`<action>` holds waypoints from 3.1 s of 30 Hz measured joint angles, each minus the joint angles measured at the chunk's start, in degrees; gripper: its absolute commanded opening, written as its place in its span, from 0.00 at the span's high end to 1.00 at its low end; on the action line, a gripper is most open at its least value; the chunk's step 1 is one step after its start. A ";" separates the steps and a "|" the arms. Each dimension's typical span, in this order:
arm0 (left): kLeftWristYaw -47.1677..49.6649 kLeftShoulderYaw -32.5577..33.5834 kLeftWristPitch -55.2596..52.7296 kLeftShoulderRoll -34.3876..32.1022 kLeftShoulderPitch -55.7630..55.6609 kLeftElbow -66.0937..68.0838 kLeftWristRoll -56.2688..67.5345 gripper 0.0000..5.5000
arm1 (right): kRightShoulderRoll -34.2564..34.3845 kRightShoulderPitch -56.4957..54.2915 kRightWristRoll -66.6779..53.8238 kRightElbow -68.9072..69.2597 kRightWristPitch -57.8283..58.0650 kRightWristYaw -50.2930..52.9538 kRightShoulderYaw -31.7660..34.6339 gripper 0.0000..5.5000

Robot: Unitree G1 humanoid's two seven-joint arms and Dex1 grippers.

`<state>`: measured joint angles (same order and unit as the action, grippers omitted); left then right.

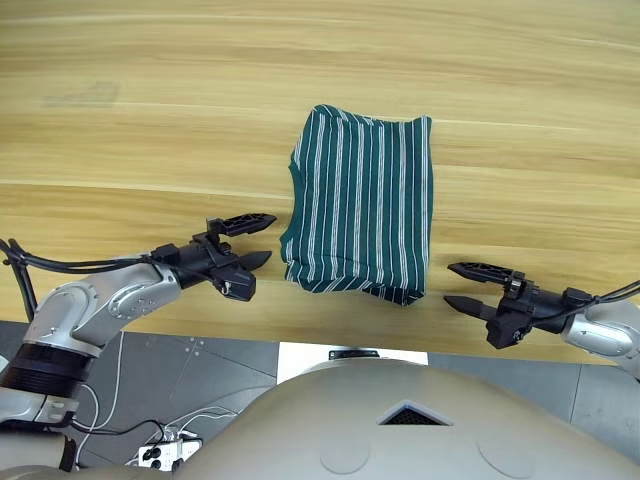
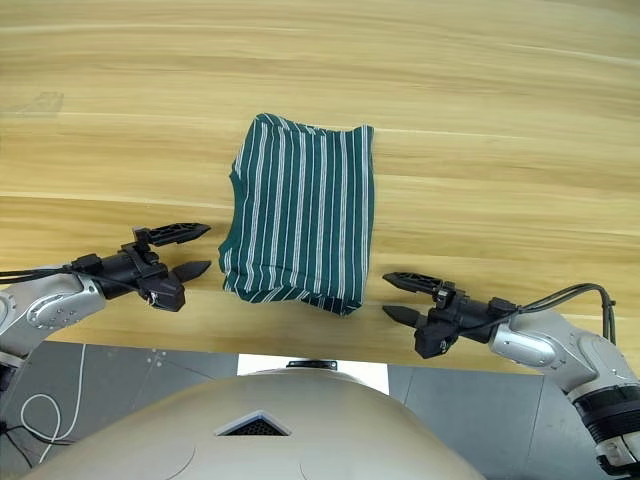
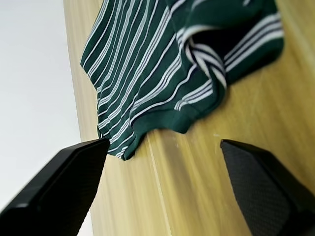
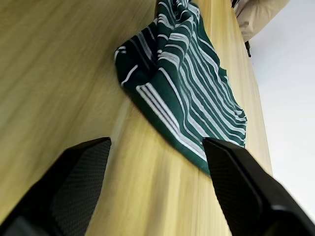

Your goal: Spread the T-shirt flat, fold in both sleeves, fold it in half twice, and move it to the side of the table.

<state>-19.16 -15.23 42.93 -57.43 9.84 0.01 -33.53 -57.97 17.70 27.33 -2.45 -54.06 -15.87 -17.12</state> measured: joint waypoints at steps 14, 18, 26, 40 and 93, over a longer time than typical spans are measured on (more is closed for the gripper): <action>-6.57 -11.55 7.54 6.21 -14.85 9.48 5.21 0.23 | 7.75 -8.54 1.22 -3.57 -1.53 -2.88 -4.61 0.37; -7.15 -13.08 8.81 6.23 -15.77 10.64 6.83 0.23 | 8.56 -9.52 1.26 -3.99 -1.83 -3.16 -5.53 0.37; -7.33 -14.61 9.91 6.06 -16.41 10.98 7.63 0.28 | 10.72 -12.10 2.22 -5.93 -3.30 -3.18 -7.09 0.37; -7.30 -17.41 14.40 7.17 -17.54 18.28 8.44 0.78 | 11.98 -13.89 4.35 -8.78 -4.81 -4.55 -8.48 0.82; -27.34 -2.79 -21.34 20.09 6.35 -7.44 63.57 0.99 | 26.02 -22.34 -25.55 -6.92 18.42 -16.32 -1.62 0.96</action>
<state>-46.50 -18.02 21.60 -37.34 16.19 -7.43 30.04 -31.95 -4.64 1.79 -9.36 -35.64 -32.18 -18.74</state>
